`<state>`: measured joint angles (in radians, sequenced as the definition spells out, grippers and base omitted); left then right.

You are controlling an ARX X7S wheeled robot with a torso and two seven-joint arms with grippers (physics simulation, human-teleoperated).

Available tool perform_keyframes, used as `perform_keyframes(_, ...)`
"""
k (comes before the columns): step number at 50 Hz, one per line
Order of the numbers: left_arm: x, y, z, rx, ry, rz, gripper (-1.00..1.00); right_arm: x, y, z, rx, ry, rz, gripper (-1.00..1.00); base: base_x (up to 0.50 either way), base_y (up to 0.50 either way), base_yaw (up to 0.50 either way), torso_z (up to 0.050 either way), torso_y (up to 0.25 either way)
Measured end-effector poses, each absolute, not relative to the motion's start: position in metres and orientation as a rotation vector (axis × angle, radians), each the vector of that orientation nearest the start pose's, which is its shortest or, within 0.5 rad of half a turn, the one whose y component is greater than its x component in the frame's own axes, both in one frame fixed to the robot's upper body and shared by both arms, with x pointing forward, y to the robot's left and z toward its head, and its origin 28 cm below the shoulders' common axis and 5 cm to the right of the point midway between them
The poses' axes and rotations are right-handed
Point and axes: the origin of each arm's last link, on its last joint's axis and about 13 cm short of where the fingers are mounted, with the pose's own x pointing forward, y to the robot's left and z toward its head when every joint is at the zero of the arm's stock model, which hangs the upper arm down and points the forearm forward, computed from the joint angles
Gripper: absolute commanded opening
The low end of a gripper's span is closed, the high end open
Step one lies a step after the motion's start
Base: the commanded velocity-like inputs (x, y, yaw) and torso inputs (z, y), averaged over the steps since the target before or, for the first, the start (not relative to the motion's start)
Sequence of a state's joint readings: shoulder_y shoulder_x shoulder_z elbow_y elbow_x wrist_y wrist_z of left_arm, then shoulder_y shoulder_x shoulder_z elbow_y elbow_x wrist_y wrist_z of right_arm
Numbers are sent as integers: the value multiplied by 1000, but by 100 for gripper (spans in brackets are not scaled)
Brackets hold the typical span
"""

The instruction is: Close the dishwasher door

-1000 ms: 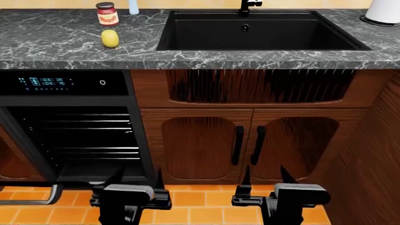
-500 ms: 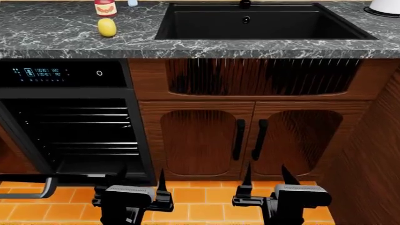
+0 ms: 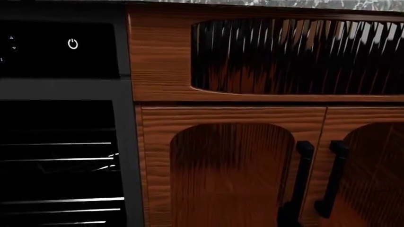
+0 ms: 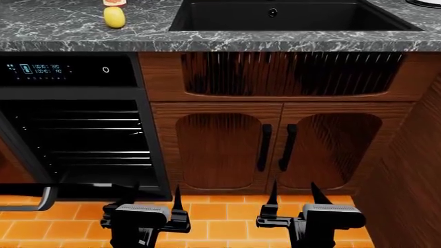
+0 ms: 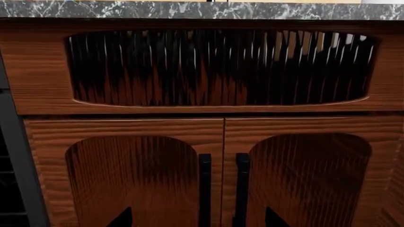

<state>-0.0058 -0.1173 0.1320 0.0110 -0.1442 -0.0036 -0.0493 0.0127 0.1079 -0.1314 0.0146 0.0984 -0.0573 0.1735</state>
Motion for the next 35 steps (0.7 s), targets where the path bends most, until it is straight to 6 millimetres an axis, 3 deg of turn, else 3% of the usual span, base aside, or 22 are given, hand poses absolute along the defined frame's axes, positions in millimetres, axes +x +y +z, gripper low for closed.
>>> perform_keyframes(35,209,206,14,-26,13,-91,100,212,-95,15,-15,-50,-48,100,0,0,0,-50,0)
